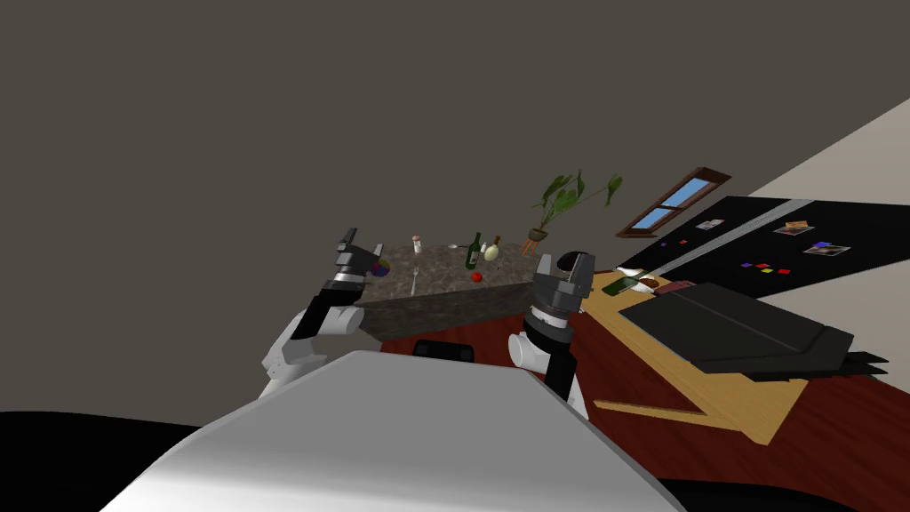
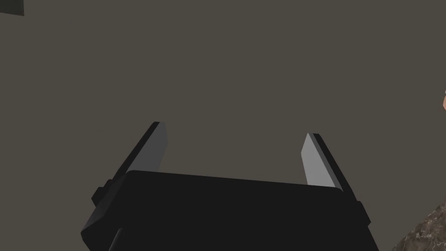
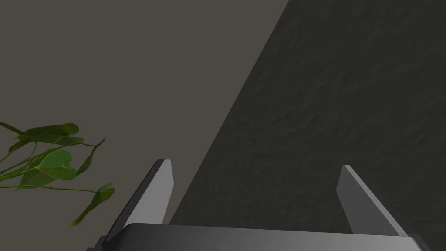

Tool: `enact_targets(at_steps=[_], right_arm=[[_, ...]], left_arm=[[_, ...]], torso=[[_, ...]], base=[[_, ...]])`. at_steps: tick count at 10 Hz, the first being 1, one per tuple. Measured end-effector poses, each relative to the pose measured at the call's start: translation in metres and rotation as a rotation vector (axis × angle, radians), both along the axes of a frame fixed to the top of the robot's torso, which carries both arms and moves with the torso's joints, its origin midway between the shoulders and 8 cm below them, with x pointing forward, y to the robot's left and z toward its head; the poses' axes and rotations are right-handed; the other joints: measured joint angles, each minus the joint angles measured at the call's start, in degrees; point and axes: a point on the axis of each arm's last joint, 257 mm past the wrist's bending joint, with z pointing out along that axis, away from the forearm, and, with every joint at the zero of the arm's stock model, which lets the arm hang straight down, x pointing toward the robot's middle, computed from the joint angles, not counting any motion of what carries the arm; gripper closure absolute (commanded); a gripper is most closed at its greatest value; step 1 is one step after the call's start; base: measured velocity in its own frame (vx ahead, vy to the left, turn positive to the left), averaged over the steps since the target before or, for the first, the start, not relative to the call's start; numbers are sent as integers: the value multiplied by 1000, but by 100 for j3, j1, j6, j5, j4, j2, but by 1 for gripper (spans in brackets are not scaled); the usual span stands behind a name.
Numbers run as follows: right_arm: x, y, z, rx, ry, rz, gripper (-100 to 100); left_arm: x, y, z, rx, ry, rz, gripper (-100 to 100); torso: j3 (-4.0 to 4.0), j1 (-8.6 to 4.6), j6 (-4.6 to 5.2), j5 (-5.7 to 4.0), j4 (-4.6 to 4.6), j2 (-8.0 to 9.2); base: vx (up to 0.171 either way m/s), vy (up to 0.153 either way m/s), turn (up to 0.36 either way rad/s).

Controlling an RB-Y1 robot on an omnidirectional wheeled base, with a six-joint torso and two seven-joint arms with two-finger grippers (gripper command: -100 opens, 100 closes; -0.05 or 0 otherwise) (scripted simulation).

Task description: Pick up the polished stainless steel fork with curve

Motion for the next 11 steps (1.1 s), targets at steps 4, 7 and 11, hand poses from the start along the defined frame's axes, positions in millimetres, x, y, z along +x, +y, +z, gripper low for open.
enact_targets(at_steps=[4,7,11], right_arm=[[0,0,0,0,0,0,0],[0,0,0,0,0,0,0],[0,0,0,0,0,0,0]], left_arm=[[20,20,-23,-100,108,-14,-100],[36,41,-45,-188,194,-14,-100],[45,55,-67,-288,273,-14,-100]], torso=[[1,1,0,0,0,2],[-2,1,2,1,-1,-3],[1,11,-1,2,0,2]], base=[[19,-68,-111],[25,-59,-98],[14,-30,-51]])
